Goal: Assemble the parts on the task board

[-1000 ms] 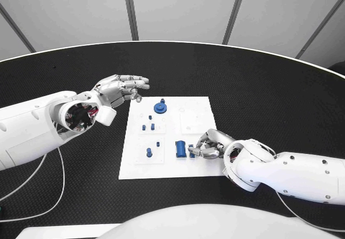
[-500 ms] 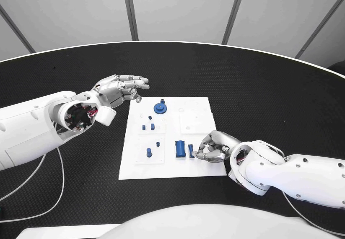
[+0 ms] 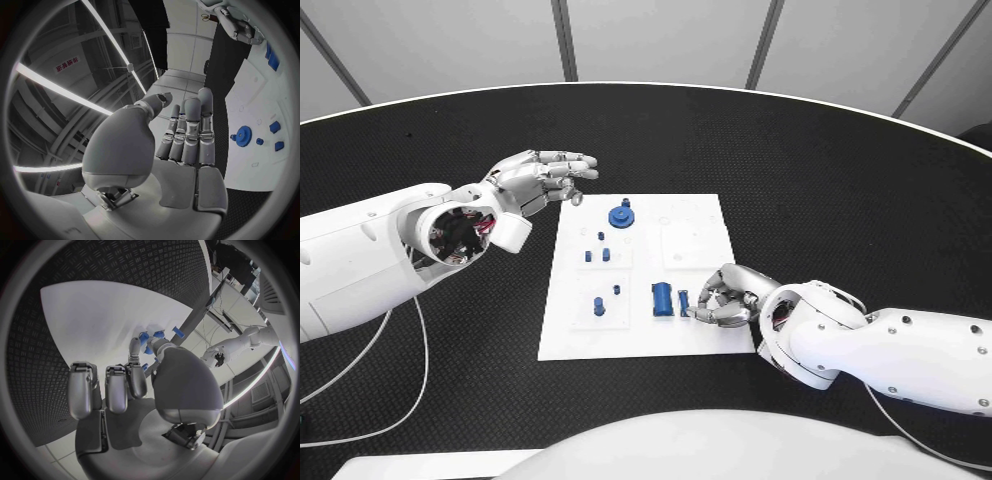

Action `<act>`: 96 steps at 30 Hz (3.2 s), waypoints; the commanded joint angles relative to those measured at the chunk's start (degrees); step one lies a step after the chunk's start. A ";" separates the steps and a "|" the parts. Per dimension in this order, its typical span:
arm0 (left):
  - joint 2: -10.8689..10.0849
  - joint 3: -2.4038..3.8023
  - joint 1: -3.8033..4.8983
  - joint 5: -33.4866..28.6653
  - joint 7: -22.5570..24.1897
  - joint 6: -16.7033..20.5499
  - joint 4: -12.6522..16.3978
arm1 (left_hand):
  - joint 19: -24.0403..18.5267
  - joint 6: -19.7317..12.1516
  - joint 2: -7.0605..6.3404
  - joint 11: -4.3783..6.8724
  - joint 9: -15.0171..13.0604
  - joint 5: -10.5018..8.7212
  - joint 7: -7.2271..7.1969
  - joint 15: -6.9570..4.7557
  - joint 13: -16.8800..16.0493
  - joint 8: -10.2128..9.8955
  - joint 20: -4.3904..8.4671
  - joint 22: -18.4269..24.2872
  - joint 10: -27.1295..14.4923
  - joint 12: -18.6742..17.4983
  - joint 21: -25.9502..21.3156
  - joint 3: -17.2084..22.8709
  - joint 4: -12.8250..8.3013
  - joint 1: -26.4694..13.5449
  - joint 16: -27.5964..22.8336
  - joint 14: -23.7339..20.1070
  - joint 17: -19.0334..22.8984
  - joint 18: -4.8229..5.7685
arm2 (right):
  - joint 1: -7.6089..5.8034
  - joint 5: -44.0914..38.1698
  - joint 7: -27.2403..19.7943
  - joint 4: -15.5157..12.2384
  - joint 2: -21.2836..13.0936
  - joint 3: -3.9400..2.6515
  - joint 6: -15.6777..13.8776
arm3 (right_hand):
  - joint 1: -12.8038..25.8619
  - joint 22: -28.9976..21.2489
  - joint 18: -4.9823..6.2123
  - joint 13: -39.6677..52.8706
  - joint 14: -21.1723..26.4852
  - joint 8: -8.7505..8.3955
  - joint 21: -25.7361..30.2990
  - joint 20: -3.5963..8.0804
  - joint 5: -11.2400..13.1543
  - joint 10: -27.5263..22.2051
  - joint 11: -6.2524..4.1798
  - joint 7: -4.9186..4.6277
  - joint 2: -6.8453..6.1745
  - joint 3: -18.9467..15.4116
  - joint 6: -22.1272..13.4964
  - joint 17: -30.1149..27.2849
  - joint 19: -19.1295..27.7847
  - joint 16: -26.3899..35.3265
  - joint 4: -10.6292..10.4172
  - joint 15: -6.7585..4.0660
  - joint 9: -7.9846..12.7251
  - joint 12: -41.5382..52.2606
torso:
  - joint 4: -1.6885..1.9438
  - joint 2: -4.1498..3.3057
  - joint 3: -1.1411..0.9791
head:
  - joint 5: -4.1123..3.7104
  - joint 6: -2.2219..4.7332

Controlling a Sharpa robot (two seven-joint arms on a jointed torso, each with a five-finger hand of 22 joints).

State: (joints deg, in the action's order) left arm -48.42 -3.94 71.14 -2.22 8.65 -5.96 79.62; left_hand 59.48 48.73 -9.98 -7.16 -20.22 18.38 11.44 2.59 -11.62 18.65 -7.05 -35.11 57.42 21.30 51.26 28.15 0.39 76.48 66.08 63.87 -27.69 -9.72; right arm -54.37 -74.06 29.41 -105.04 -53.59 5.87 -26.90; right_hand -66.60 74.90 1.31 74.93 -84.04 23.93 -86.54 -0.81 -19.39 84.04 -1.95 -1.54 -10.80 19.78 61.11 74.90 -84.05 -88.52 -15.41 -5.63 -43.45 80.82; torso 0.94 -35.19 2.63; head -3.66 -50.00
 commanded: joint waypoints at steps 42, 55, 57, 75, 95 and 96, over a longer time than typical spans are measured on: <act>1.92 -0.03 -0.69 -3.02 2.07 0.51 -3.82 | -0.77 -0.45 0.30 0.05 -0.36 0.13 -0.26 0.10 -0.11 -0.36 -0.67 0.49 -0.72 0.39 -1.01 -0.53 1.31 -0.45 -0.60 -2.03 0.67 -0.84 | -5.44 35.25 -35.22 8.10 -2.51 -0.09 -5.97 | -11.08 -14.37 8.01 -16.23 5.76 -5.36 49.67 -2.96 1.57 -19.98 4.00 -5.19 -1.24 0.93 -9.15 -16.37 11.26 26.02 0.22 3.58 2.83 -47.21 | -1.47 2.11 0.59 | 0.13 2.76; 6.81 -0.05 -1.65 -11.29 6.98 6.80 -11.33 | -15.53 -5.07 -1.17 -3.58 1.23 -0.17 -0.75 6.26 8.03 -2.04 -8.99 20.14 -1.94 -10.76 -32.97 -0.16 6.15 0.02 -40.50 -17.66 16.88 -0.82 | -10.63 59.74 -50.21 27.51 5.64 -1.38 -1.26 | -13.22 -46.78 9.18 -55.34 23.97 -14.53 83.05 -10.14 6.94 -21.01 9.13 -7.99 -1.04 5.04 -10.57 -45.25 22.51 71.86 -0.32 10.41 12.89 -75.08 | -2.47 4.05 1.28 | 1.42 8.32; 7.94 -0.05 -1.74 -12.15 7.68 8.26 -12.73 | -15.50 -5.99 -1.01 -4.60 2.72 -0.25 -1.03 7.46 7.99 -3.01 -9.53 24.22 -2.96 -13.23 -38.53 -1.99 7.04 0.14 -45.39 -18.77 18.18 -0.28 | -10.82 60.98 -51.43 30.16 7.23 -1.61 -0.69 | -13.00 -51.09 9.46 -59.19 24.27 -15.67 83.04 -10.72 7.29 -21.03 9.66 -8.31 -0.72 4.67 -10.65 -47.37 23.59 74.70 -0.08 11.32 14.29 -76.67 | -2.53 4.23 1.34 | 1.66 9.07; 9.26 0.55 -3.37 -10.89 10.58 16.52 -11.76 | -59.48 -48.73 9.98 7.16 20.22 -18.38 -11.44 -2.59 11.62 -18.65 7.05 35.11 -57.42 -21.30 -51.26 -28.15 -0.39 -76.48 -66.08 -63.87 27.69 9.72 | -9.40 66.02 -55.18 28.20 9.58 -3.20 -5.07 | 66.60 -74.90 -1.31 -74.93 84.04 -23.93 86.54 0.81 19.39 -84.04 1.95 1.54 10.80 -19.78 -61.11 -74.90 84.05 88.52 15.41 5.63 43.45 -80.82 | -1.64 4.18 -0.85 | 3.03 13.26; 4.10 3.71 -10.47 1.35 20.45 47.86 8.88 | -59.48 -48.73 9.98 7.16 20.22 -18.38 -11.44 -2.59 11.62 -18.65 7.05 35.11 -57.42 -21.30 -51.26 -28.15 -0.39 -76.48 -66.08 -63.87 27.69 9.72 | -5.79 74.06 -59.20 15.08 8.90 -5.87 -17.22 | 66.60 -74.90 -1.31 -74.93 84.04 -23.93 86.54 0.81 19.39 -84.04 1.95 1.54 10.80 -19.78 -61.11 -74.90 84.05 88.52 15.41 5.63 43.45 -80.82 | -0.94 4.01 -2.63 | 3.66 15.62; 3.99 3.78 -10.62 1.61 20.65 48.51 9.31 | -59.48 -48.73 9.98 7.16 20.22 -18.38 -11.44 -2.59 11.62 -18.65 7.05 35.11 -57.42 -21.30 -51.26 -28.15 -0.39 -76.48 -66.08 -63.87 27.69 9.72 | -5.79 74.06 -59.20 15.08 8.90 -5.87 -17.22 | 66.60 -74.90 -1.31 -74.93 84.04 -23.93 86.54 0.81 19.39 -84.04 1.95 1.54 10.80 -19.78 -61.11 -74.90 84.05 88.52 15.41 5.63 43.45 -80.82 | -0.94 4.01 -2.63 | 3.66 15.62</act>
State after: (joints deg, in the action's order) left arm -44.36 -0.19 60.63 -0.79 29.17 41.52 88.49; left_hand 0.23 0.21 0.00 0.01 -0.11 0.20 -0.01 0.02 -0.07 0.19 0.03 -0.07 0.30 0.38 0.20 0.32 -0.08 0.39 0.39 0.29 -0.09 -0.38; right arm -60.16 0.00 -29.79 -89.96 -44.69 0.00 -44.12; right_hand -0.44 0.11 0.41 0.10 -0.24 0.33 -0.21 0.00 -0.32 0.24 -0.04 0.01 -0.02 0.34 0.19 0.10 -0.30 -0.29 0.08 -0.03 -0.11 0.22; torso -0.02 -31.18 0.04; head 0.01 -34.38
